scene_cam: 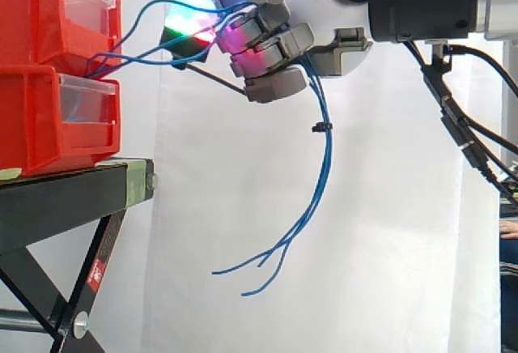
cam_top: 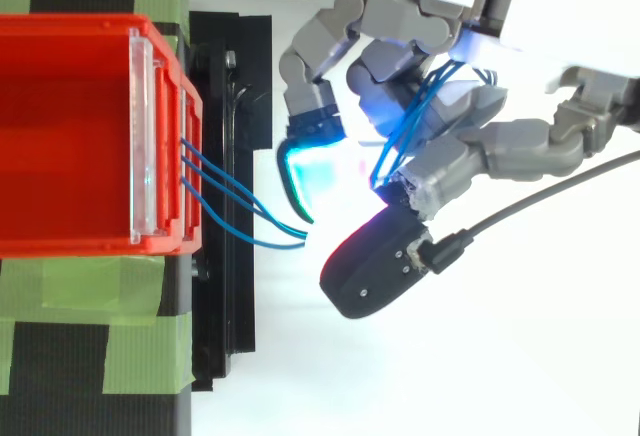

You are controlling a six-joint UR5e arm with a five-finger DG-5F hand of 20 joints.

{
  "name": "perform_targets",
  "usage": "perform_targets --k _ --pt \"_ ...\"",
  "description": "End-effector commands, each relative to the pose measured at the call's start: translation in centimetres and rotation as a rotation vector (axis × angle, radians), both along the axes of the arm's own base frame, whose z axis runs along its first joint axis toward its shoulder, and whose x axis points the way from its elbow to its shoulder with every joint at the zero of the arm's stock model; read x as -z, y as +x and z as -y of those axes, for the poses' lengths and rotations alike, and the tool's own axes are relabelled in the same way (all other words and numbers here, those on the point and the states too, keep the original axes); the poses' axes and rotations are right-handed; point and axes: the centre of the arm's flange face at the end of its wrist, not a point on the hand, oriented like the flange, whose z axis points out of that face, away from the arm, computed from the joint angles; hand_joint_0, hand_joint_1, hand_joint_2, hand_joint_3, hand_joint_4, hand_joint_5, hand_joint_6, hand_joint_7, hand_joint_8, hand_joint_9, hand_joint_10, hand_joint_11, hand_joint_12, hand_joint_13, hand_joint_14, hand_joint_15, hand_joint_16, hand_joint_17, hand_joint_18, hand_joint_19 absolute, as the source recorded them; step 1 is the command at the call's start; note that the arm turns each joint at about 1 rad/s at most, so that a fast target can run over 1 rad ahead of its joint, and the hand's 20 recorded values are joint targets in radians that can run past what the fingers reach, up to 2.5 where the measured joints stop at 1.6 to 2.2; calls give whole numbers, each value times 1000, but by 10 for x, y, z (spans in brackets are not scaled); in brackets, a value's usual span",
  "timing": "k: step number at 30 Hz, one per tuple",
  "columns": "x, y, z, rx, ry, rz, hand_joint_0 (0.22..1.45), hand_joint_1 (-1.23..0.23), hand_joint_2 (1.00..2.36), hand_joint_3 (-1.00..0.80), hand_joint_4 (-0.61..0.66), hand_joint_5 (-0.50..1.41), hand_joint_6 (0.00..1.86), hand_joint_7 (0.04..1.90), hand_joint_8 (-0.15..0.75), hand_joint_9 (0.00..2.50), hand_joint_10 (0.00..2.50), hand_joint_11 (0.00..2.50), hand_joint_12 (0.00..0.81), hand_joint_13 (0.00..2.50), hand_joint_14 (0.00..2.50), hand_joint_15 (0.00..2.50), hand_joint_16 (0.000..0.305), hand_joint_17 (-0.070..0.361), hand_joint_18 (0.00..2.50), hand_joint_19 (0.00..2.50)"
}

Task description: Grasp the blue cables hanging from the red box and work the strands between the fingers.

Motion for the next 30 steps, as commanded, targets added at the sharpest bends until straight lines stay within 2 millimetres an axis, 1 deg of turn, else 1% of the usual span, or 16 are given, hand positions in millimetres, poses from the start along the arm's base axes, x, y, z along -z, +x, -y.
perform_targets --k 1,9,13,14,18,21,22,23,25,26,27,28,30 --pt "0 0 0 0 -1 0 674 -638 1000 -1000 302 -57 1349 1209 350 908 2500 1993 431 1023 2500 1295 63 142 1391 1652" --pt "0 0 0 0 -1 0 686 -684 1000 -1000 295 -76 1356 1224 350 908 2500 1993 431 1023 2500 1295 63 142 1391 1652" --pt "0 0 0 0 -4 -1 639 -689 1000 -1000 317 -126 1387 1198 350 908 2500 1993 431 1023 2500 1295 63 142 1391 1652" --pt "0 0 0 0 -4 -1 608 -693 1000 -1000 331 -147 1402 1183 350 908 2500 1993 431 1023 2500 1295 63 142 1391 1652" --pt "0 0 0 0 -4 -1 587 -700 1000 -1000 350 -218 1409 1164 350 908 2500 1993 431 1023 2500 1295 63 142 1391 1652" --pt "0 0 0 0 -3 2 575 -720 1000 -1000 369 -270 1354 1133 350 908 2500 1993 431 1023 2500 1295 63 142 1391 1652" --pt "0 0 0 0 -3 2 577 -734 1000 -1000 367 -286 1309 1109 350 908 2500 1993 431 1023 2500 1295 63 142 1391 1652" --pt "0 0 0 0 -3 2 581 -698 1000 -1000 349 -367 1326 1074 350 908 2500 1993 431 1023 2500 1295 63 142 1391 1652" --pt "1 0 1 0 -3 1 590 -714 1000 -1000 335 -369 1222 1053 350 908 2500 1993 431 1023 2500 1295 63 142 1391 1652" --pt "5 1 0 -1 -5 -7 592 -722 1000 -1000 330 -363 1166 1044 350 908 2500 1993 431 1023 2500 1295 63 142 1391 1652" --pt "5 1 0 -1 -5 -7 593 -725 1000 -1000 326 -363 1155 1043 350 908 2500 1993 431 1023 2500 1295 63 142 1391 1652" --pt "6 2 0 -3 -7 -10 595 -730 1000 -1000 322 -359 1105 1053 350 908 2500 1993 431 1023 2500 1295 63 142 1391 1652" --pt "13 4 0 -3 -8 -21 593 -731 1000 -1000 307 -360 1061 1053 350 908 2500 1993 431 1023 2500 1295 63 142 1391 1652"
